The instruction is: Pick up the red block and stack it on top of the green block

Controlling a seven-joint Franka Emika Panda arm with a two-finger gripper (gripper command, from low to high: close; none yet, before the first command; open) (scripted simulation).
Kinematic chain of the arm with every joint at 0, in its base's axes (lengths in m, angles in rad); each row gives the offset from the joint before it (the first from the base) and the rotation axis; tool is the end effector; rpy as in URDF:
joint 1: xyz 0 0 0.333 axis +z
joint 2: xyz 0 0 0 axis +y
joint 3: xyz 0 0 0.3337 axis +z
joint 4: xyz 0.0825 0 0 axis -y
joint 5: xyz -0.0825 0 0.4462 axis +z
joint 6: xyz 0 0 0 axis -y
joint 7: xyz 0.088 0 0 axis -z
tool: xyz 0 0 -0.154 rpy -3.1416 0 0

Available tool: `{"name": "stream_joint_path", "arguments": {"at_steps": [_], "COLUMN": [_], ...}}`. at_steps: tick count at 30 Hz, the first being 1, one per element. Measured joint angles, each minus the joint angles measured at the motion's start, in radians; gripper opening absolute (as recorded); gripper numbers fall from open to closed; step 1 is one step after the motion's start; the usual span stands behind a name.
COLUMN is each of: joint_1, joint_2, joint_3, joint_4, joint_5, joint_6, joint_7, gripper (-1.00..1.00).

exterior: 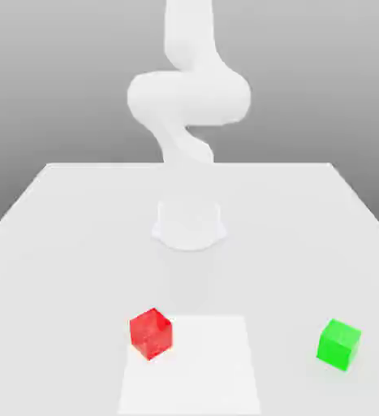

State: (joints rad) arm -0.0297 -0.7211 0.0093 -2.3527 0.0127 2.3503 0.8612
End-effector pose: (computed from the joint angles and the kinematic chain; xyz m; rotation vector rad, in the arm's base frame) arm 0.4596 -0.0080 0.6354 -2.4349 1.1569 -0.9215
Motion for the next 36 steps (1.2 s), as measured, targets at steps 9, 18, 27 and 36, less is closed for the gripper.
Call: {"name": "stream_joint_path", "arguments": {"at_steps": [9,18,27,36], "joint_1": [-0.104,-0.189,-0.169,-0.177], "joint_2": [0.337,0.671,0.951,0.865], "joint_3": [0.038,0.049,0.015,0.026], "joint_4": [-0.212,-0.422,-0.414,-0.427], "joint_5": [0.024,-0.003,-0.048,-0.037], "joint_6": [0.209,0.417,0.646,0.574], "joint_7": [0.279,0.591,0.658,0.650], "gripper": [0.00,0.00,-1.00,-1.00]}}
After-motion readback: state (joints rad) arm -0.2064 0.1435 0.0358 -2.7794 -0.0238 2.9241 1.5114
